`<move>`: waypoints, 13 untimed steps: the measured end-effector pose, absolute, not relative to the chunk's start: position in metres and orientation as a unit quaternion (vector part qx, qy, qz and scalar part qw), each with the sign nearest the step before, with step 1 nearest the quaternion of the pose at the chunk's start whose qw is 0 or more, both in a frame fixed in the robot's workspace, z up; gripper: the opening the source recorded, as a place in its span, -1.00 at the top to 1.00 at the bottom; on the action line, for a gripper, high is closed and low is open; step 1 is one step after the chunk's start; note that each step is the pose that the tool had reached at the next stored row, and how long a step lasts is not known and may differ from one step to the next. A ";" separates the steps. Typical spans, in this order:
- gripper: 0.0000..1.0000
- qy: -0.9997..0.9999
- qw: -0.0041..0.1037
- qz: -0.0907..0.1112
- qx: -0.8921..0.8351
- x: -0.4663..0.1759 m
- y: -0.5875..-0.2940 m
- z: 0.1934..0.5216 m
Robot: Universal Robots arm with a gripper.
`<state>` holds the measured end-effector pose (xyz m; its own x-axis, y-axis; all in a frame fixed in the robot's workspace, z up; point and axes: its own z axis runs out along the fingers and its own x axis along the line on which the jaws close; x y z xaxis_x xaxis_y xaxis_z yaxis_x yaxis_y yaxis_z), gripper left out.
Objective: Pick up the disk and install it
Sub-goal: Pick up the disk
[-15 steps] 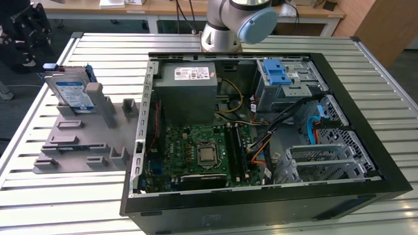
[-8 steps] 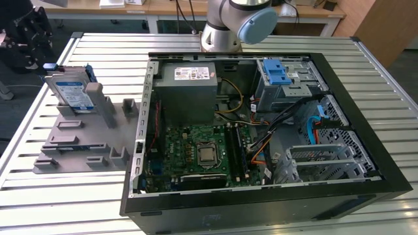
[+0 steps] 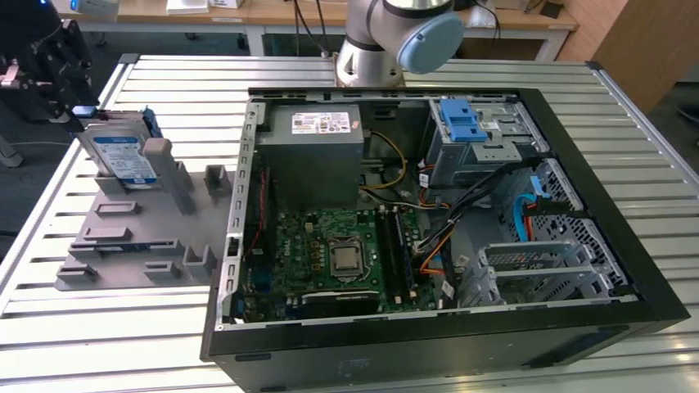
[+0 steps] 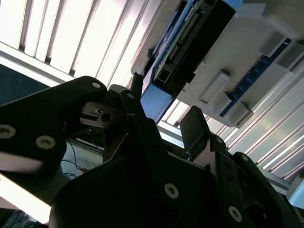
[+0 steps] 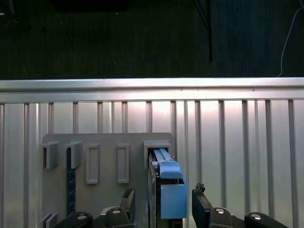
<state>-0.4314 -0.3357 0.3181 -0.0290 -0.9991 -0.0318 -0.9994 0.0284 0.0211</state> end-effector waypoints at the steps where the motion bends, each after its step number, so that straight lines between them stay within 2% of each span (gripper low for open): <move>1: -0.18 0.717 0.004 0.019 -0.697 -0.431 -0.336 0.317; 7: -0.15 0.717 0.004 0.018 -0.697 -0.432 -0.336 0.312; 8: -0.01 0.717 0.004 0.019 -0.697 -0.432 -0.336 0.312; 13: -0.01 0.717 0.004 0.018 -0.697 -0.433 -0.334 0.309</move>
